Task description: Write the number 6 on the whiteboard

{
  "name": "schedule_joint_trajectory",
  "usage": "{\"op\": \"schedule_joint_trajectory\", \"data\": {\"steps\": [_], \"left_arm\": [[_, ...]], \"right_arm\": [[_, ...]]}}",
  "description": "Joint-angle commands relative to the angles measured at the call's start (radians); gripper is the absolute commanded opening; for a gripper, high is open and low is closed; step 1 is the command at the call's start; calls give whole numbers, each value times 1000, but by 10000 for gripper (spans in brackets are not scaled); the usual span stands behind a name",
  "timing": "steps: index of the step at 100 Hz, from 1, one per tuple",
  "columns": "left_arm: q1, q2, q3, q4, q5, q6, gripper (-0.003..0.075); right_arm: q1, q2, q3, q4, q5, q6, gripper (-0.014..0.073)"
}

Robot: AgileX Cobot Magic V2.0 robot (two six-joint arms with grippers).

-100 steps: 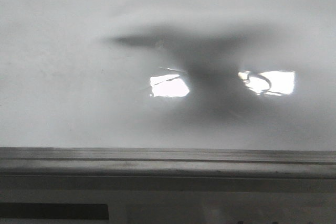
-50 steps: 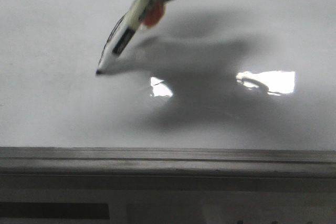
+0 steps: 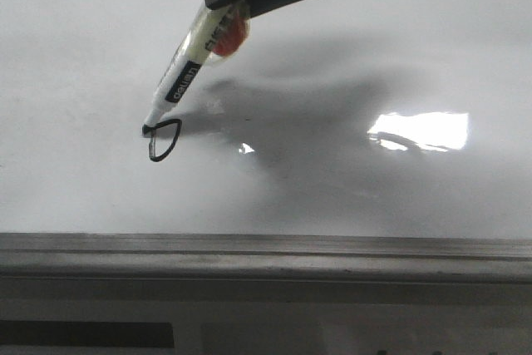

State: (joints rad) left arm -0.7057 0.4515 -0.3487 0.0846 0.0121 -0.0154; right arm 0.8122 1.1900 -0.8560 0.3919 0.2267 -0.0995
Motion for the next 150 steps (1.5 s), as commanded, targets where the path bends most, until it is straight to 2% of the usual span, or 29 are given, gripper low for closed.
{"op": "schedule_joint_trajectory", "data": {"steps": [1,14,25,38,60,67,77,85,150], "left_arm": [[-29,46,-26,17,-39,-7,333],[-139,182,-22,48,-61,-7,333],[-217,311,-22,85,-174,-7,333],[-220,446,-25,72,-295,-7,333],[-218,530,-41,61,-319,-7,326],[-218,528,-41,58,-317,-7,251],[-218,524,-41,58,-317,-7,76],[-218,518,-41,58,-315,-7,-20],[-218,516,-41,21,-315,-9,-20]], "right_arm": [[31,-65,-28,-25,-65,-18,-64],[52,-72,-28,-36,-31,-18,-64],[64,-75,-28,-36,-15,-18,-64],[85,-79,-28,-28,-12,-16,-64],[90,-81,-28,-16,10,-16,-64],[90,-81,-28,-16,17,-16,-64],[90,-81,-28,-16,15,-16,-64],[86,-81,-28,-16,15,-16,-64],[86,-81,-28,-16,21,-16,-62]]}}
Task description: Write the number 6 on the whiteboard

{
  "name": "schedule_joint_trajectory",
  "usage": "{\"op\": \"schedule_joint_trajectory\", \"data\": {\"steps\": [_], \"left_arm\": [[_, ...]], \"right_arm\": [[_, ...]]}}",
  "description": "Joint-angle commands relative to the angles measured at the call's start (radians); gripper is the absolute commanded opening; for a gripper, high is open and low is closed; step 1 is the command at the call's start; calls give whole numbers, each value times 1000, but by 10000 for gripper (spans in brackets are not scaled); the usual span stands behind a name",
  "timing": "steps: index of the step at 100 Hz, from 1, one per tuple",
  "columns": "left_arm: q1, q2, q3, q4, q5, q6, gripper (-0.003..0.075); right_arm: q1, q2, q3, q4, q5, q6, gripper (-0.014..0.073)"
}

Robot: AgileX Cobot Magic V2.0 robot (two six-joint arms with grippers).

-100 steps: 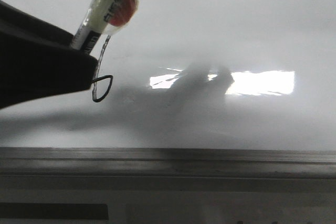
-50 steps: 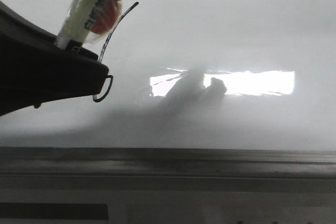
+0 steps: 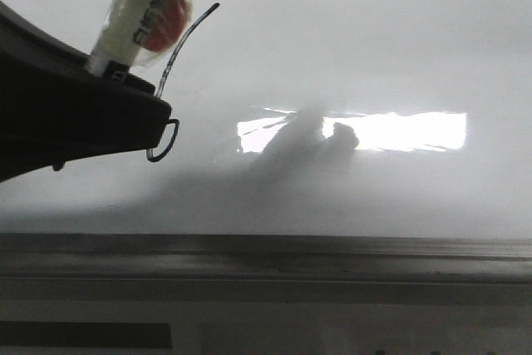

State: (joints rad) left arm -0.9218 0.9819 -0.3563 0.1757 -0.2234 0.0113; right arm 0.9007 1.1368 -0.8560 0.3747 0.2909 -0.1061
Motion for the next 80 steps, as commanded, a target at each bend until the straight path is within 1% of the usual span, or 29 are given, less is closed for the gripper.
{"op": "schedule_joint_trajectory", "data": {"steps": [1,20,26,31,36,41,46,49,57,64,71,80], "left_arm": [[-2,-14,-33,-70,-79,-36,-20],[-2,-14,-33,-72,-79,-36,-20],[-2,-15,-33,-74,-79,-36,-4],[-2,-22,-33,-82,-79,-36,42],[-2,-36,-33,-84,-79,-36,116],[-2,-51,-33,-96,-79,-36,210],[-2,-65,-33,-98,-76,-36,265],[-2,-73,-33,-103,-66,-36,276],[-2,-75,-33,-111,-39,-36,260],[-2,-75,-33,-111,-24,-36,224],[-2,-73,-33,-111,-22,-36,164],[-2,-73,-33,-111,-22,-36,52]], "right_arm": [[-2,-28,-28,1,-43,-10,-62],[-2,-28,-28,1,-48,-8,-62],[-11,-28,-28,1,-48,-8,-62],[-26,-28,-28,1,-35,-8,-62],[-42,-28,-28,1,-24,-8,-62],[-51,-28,-28,3,-20,-8,-62],[-53,-28,-28,3,-20,-8,-62],[-53,-28,-28,3,-22,-8,-62],[-53,-28,-28,3,-22,-8,-62],[-53,-28,-28,3,-22,-8,-62],[-53,-28,-28,3,-22,-8,-62],[-53,-28,-28,5,-20,-8,-63]]}}
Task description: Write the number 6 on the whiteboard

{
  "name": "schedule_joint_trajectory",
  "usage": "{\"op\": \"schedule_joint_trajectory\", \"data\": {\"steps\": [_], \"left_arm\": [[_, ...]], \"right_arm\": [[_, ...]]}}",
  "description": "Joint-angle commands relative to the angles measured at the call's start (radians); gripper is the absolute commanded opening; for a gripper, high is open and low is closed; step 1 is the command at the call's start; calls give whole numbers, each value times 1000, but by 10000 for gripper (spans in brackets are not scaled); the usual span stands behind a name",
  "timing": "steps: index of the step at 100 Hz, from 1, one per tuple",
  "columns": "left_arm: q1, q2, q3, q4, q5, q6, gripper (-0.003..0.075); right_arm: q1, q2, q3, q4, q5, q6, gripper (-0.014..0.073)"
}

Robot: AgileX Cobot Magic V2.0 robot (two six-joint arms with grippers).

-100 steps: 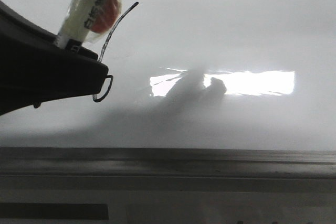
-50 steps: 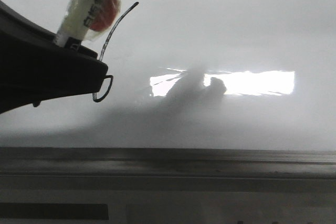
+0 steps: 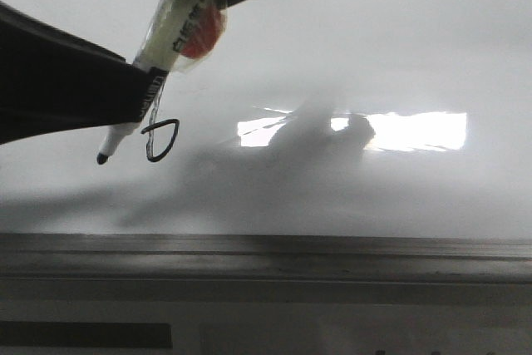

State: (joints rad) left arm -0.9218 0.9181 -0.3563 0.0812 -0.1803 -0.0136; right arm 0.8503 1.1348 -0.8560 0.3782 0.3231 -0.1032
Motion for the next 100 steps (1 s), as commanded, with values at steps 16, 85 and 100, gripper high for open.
{"op": "schedule_joint_trajectory", "data": {"steps": [16,85,100], "left_arm": [[-2,-10,-33,-16,-60,-11,-14],[-2,-10,-33,-18,-24,-11,288],[-2,-10,-33,-18,-29,-11,270]], "right_arm": [[-3,-26,-28,2,-61,-11,-64],[15,-26,-69,10,-63,-11,-64],[15,-24,-69,6,-55,-11,-64]]}}
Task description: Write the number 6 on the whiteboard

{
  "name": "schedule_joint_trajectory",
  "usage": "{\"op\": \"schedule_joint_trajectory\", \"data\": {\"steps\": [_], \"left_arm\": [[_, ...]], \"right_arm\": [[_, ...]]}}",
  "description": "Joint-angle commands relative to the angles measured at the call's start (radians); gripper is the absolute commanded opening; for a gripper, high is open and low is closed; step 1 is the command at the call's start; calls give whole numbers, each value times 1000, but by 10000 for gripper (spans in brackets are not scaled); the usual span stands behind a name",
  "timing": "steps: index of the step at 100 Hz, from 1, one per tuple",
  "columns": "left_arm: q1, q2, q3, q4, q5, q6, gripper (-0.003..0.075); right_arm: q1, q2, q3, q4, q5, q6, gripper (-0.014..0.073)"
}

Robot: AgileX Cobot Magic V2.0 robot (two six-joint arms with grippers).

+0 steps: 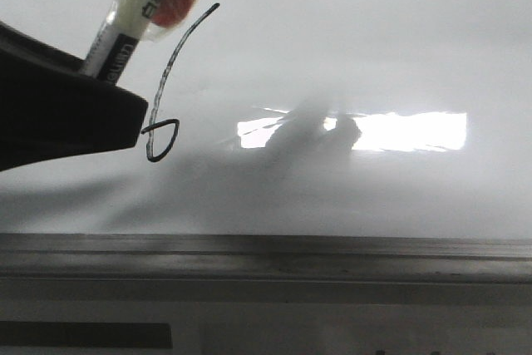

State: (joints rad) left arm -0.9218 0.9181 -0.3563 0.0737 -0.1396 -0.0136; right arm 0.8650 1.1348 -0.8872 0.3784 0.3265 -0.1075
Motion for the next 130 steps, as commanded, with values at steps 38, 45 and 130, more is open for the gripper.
{"op": "schedule_joint_trajectory", "data": {"steps": [38,45,130], "left_arm": [[-2,-10,-33,-10,-71,-11,162],[-2,-10,-33,-10,-71,-11,26],[224,25,-33,-662,68,-42,-20]], "right_arm": [[0,-24,-38,-4,-31,-6,-64],[0,-24,-38,-4,-31,-6,-64],[-7,-24,-38,-6,-86,-19,419]]}}
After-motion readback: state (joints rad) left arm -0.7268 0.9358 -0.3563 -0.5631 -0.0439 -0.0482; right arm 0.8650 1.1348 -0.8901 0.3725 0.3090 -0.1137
